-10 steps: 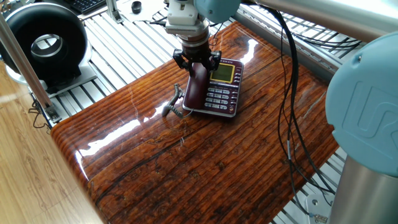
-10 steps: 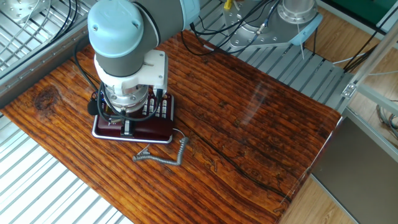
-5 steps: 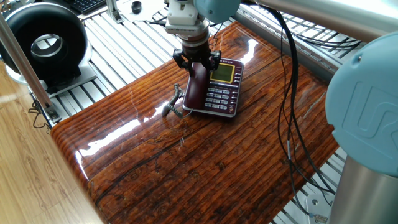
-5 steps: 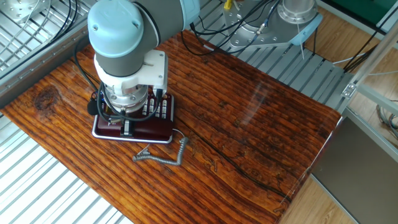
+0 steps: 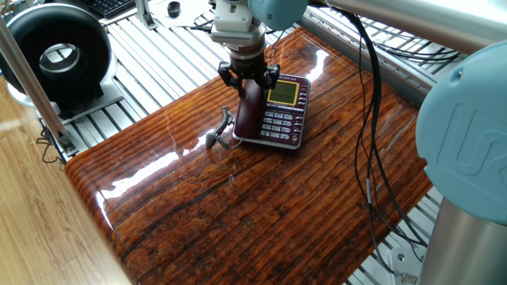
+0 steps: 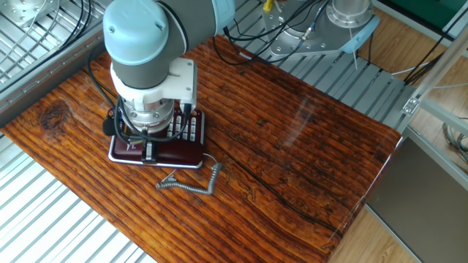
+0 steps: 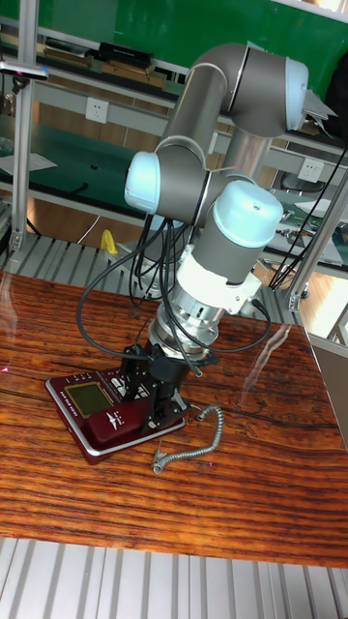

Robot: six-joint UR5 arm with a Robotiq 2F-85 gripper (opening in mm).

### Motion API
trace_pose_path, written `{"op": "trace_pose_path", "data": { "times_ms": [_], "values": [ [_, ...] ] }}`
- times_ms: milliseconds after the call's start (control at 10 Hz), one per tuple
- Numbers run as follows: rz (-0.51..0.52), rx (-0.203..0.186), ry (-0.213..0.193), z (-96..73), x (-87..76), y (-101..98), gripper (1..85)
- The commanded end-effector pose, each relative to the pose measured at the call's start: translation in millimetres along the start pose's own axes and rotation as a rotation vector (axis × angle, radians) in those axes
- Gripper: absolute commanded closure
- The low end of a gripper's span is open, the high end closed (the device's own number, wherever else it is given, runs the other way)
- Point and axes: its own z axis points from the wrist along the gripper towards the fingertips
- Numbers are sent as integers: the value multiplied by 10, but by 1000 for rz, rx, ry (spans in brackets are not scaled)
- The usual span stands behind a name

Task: Place the handset of the telephone on the corresponding phone cradle

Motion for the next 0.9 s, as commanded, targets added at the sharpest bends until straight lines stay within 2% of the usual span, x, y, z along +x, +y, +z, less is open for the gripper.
{"op": "trace_pose_path", "data": {
  "times_ms": [0,400,800],
  "values": [
    [-10,8,5,-13,32,-12,847],
    [-14,-4,5,-19,43,26,847],
    [0,2,-6,-19,16,12,847]
  ]
}}
